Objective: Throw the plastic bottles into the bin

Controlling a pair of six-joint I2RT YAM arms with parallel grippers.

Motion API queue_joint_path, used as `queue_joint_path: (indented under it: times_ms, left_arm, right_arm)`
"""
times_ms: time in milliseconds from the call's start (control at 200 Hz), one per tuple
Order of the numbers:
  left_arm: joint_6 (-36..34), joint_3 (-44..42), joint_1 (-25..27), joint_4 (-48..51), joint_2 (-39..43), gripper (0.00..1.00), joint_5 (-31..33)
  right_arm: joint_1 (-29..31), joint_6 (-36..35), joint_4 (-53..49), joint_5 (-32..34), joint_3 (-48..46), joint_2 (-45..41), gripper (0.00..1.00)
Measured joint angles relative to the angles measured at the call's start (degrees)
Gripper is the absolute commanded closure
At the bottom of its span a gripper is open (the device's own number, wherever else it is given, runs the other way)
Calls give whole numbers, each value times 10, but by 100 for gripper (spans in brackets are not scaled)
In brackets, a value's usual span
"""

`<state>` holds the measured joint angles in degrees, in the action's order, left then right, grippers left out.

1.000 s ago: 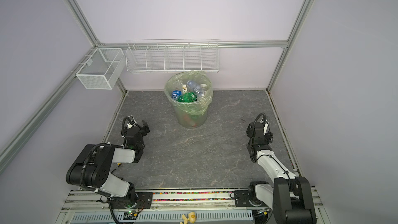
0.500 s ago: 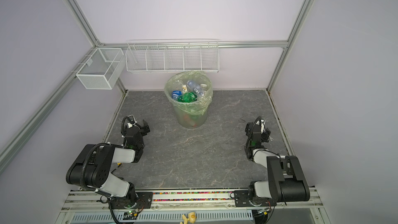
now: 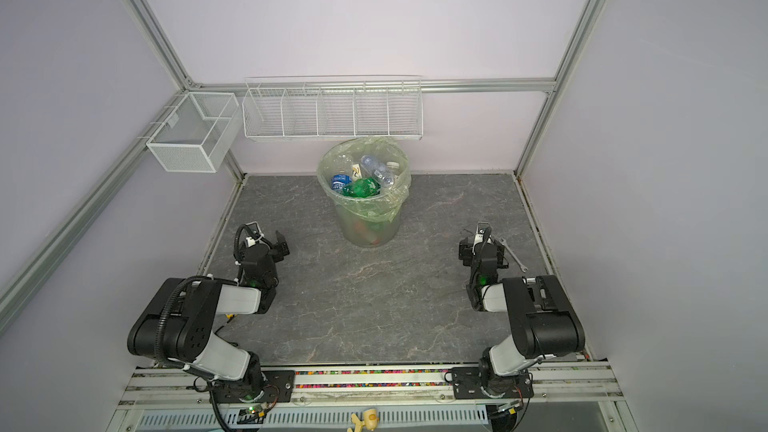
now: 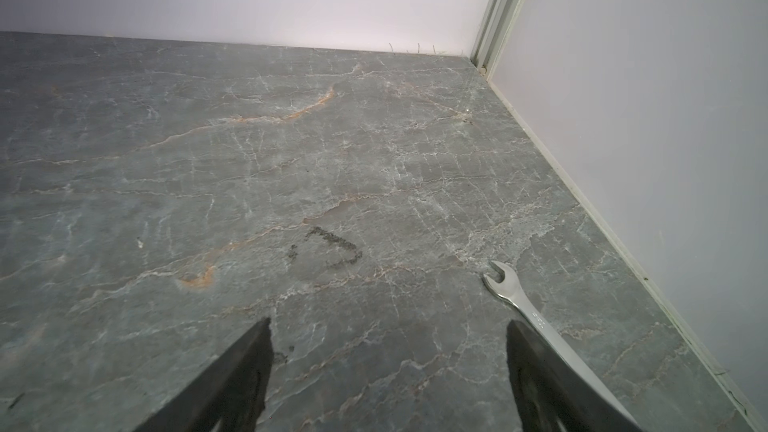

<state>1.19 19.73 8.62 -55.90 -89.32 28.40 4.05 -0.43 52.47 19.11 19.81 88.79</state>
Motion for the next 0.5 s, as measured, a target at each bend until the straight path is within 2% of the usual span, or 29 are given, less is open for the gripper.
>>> queue_joint_path:
  times_ms: [135, 500]
  left_arm:
    - [0, 0, 0, 0, 0, 1, 0]
    - [0, 0, 0, 0, 0, 1, 0]
  right_arm:
    - [-24, 2, -4, -26, 7, 0, 11]
    - [-24, 2, -8, -42, 8, 0, 11]
